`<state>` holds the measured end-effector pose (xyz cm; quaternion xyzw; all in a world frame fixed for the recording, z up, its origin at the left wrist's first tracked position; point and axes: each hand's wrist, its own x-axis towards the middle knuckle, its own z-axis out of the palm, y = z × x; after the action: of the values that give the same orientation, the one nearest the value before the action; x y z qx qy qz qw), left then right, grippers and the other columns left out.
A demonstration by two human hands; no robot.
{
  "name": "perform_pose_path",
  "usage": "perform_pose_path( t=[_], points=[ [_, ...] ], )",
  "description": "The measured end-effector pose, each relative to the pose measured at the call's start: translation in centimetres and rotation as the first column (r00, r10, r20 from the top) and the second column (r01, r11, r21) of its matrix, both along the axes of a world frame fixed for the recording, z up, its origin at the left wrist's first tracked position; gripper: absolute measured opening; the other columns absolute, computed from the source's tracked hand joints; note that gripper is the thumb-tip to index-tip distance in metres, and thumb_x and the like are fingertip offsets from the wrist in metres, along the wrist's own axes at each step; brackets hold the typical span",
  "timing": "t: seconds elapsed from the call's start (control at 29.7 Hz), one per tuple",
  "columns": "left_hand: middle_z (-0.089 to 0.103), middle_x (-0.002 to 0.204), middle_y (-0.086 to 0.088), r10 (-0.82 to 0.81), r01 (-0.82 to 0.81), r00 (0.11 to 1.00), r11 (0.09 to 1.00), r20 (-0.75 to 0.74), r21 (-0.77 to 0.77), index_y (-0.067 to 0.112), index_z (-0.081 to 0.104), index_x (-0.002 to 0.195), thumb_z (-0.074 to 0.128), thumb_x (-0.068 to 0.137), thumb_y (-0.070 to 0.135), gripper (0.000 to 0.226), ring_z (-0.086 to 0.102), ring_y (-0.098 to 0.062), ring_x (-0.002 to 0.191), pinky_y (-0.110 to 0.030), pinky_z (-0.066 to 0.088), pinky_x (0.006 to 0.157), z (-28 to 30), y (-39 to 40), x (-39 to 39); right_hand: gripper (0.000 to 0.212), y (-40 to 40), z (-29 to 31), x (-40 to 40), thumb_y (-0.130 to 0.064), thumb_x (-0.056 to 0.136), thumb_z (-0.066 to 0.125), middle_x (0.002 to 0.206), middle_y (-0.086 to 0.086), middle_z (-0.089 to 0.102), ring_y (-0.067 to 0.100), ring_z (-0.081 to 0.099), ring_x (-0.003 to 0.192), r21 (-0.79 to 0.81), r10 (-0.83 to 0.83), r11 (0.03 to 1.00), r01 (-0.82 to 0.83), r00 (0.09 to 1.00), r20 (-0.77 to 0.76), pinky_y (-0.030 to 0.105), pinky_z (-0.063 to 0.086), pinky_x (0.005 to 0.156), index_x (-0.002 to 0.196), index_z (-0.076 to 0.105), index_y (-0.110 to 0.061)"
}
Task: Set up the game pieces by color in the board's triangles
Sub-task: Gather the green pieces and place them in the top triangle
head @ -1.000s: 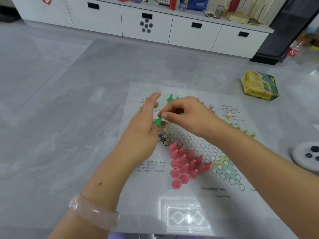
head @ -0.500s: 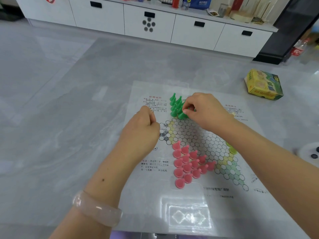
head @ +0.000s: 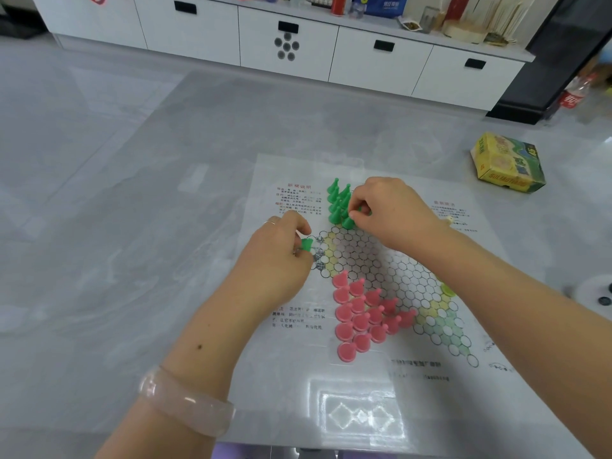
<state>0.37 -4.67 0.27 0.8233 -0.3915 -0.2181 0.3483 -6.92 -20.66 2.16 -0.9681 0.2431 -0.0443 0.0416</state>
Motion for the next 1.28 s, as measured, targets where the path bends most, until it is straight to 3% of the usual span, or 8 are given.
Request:
perform_pose_path(
  t=[0.17,0.44,0.54,0.64,0.77,1.04,1.18,1.28],
  points=[
    [0.042,0.119,-0.004,-0.063,0.047,0.976,0.996,0.209,0.081,0.029,0.046,0.13,0.048,0.092,0.02,0.04,0.045,-0.019,0.11,-0.024,0.035,0.086,-0.7,0.1,-0.1,0.018,0.0,-0.2,0.1,-0.016,0.09,0.051,0.091,-0.002,0.053,0.011,0.047,0.08,0.006,-0.005,1.0,0.005,1.0,-0.001,0.023,0.039,0.072,0.096,0.067,-0.012],
    [0.046,0.097,0.002,0.024,-0.035,0.975,0.998,0.219,0.044,0.015,0.056,0.098,0.055,0.088,0.017,0.01,0.044,-0.012,0.086,-0.02,0.032,0.068,-0.9,0.0,0.2,0.02,0.0,0.7,-0.5,-0.021,0.091,0.051,0.089,-0.001,0.056,0.012,0.048,0.077,0.015,0.004,1.0,-0.005,0.997,0.072,0.024,0.04,0.072,0.095,0.068,-0.011],
    [0.055,0.078,0.007,0.175,-0.174,0.984,0.982,0.018,-0.077,0.017,0.058,0.079,0.06,0.087,0.021,0.009,0.051,-0.006,0.066,-0.012,0.036,0.051,-0.6,-0.2,0.4,0.023,0.9,1.8,-0.9,-0.022,0.092,0.05,0.086,0.001,0.064,0.012,0.053,0.072,0.06,0.038,0.997,-0.049,0.985,0.168,0.019,0.042,0.066,0.09,0.069,-0.009],
    [0.063,0.067,0.004,0.241,-0.334,0.892,0.922,-0.383,-0.198,0.014,0.062,0.078,0.059,0.088,0.021,0.012,0.05,0.001,0.045,-0.011,0.041,0.046,-0.1,-0.2,0.4,0.016,2.7,2.8,-1.2,-0.023,0.09,0.056,0.085,-0.008,0.065,0.006,0.058,0.077,0.288,0.119,0.941,-0.178,0.97,0.211,0.012,0.042,0.071,0.094,0.07,-0.016],
    [0.067,0.072,0.002,0.193,-0.391,0.79,0.89,-0.582,-0.234,0.009,0.06,0.081,0.052,0.092,0.017,0.015,0.05,-0.004,0.048,-0.011,0.043,0.045,0.3,-0.1,0.4,0.013,3.8,2.8,-1.1,-0.021,0.086,0.062,0.086,-0.006,0.068,0.004,0.059,0.079,0.358,0.183,0.897,-0.26,0.954,0.236,0.014,0.045,0.075,0.095,0.071,-0.017],
    [0.066,0.074,0.003,0.221,-0.394,0.802,0.894,-0.555,-0.212,0.014,0.058,0.082,0.051,0.093,0.022,0.015,0.051,-0.006,0.05,-0.017,0.044,0.049,0.4,0.0,0.3,0.01,3.7,2.7,-0.7,-0.019,0.086,0.062,0.08,-0.01,0.065,0.004,0.059,0.075,0.362,0.153,0.897,-0.254,0.947,0.284,0.013,0.045,0.071,0.09,0.071,-0.016],
    [0.061,0.085,0.005,0.354,-0.462,0.838,0.865,-0.415,-0.196,0.025,0.054,0.077,0.046,0.092,0.022,0.017,0.052,-0.012,0.064,-0.023,0.041,0.056,0.2,0.0,0.8,0.017,1.5,2.6,-0.3,-0.021,0.091,0.053,0.084,-0.006,0.055,0.01,0.048,0.079,0.069,0.145,0.985,-0.157,0.979,0.145,0.02,0.035,0.069,0.096,0.068,-0.015],
    [0.053,0.08,0.012,0.385,-0.447,0.878,0.873,-0.284,-0.197,0.021,0.057,0.084,0.044,0.09,0.014,0.016,0.047,-0.006,0.064,-0.013,0.035,0.051,0.3,0.3,1.1,0.019,0.6,1.8,-0.2,-0.022,0.093,0.049,0.087,-0.008,0.045,0.011,0.042,0.088,-0.046,0.163,0.986,-0.162,0.986,0.029,0.027,0.038,0.078,0.099,0.066,-0.015]
  ],
)
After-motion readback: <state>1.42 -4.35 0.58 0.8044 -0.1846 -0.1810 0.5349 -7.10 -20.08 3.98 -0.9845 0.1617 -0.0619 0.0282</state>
